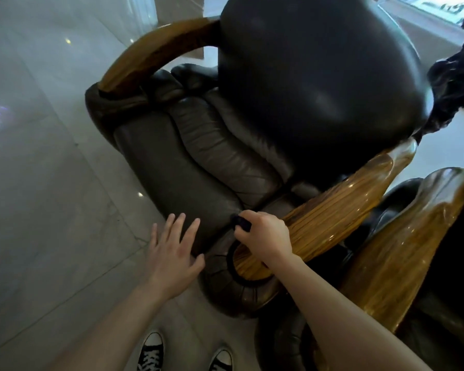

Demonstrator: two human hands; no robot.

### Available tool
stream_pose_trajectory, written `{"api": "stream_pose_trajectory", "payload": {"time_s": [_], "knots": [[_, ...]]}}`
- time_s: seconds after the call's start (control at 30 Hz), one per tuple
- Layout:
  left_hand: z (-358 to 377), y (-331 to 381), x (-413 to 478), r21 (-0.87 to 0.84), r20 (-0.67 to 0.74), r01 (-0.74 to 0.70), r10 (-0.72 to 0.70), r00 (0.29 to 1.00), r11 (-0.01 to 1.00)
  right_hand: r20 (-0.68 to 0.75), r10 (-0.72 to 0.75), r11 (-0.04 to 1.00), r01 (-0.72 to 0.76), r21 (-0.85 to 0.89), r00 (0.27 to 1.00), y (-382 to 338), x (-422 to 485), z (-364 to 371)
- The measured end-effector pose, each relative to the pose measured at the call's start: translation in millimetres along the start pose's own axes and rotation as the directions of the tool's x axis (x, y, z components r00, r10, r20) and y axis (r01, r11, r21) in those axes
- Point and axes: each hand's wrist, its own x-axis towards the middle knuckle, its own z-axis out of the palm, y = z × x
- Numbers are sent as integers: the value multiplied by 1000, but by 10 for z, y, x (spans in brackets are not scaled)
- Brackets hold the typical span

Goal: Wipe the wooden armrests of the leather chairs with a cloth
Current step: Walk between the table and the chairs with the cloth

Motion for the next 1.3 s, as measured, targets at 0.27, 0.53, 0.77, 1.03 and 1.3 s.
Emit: {"api": "stream_pose_trajectory", "payload": {"time_s": [0.27, 0.53, 0.77, 1.03, 1.3], "knots": [[-60, -579, -623, 36, 42, 163, -164, 986, 986, 166, -125, 991, 115, 71, 978, -811, 85, 169], [-217, -1579, -1684, 12, -31, 366, -365, 930, 931, 270, -292, 956, 292, 41, 918, -2221, -193, 698], [-512, -2271, -2675, 32, -62, 479, -477, 877, 877, 348, -390, 919, 387, 80, 853, -3465, -615, 998], [-1115, -2600, -3767, -58, -78, 604, -607, 791, 794, 377, -483, 857, 515, 16, 791, -4769, -1309, 843], [-1442, -2870, -4549, -97, -115, 730, -736, 667, 677, 476, -556, 787, 616, 38, 682, -5718, -1703, 930]]}}
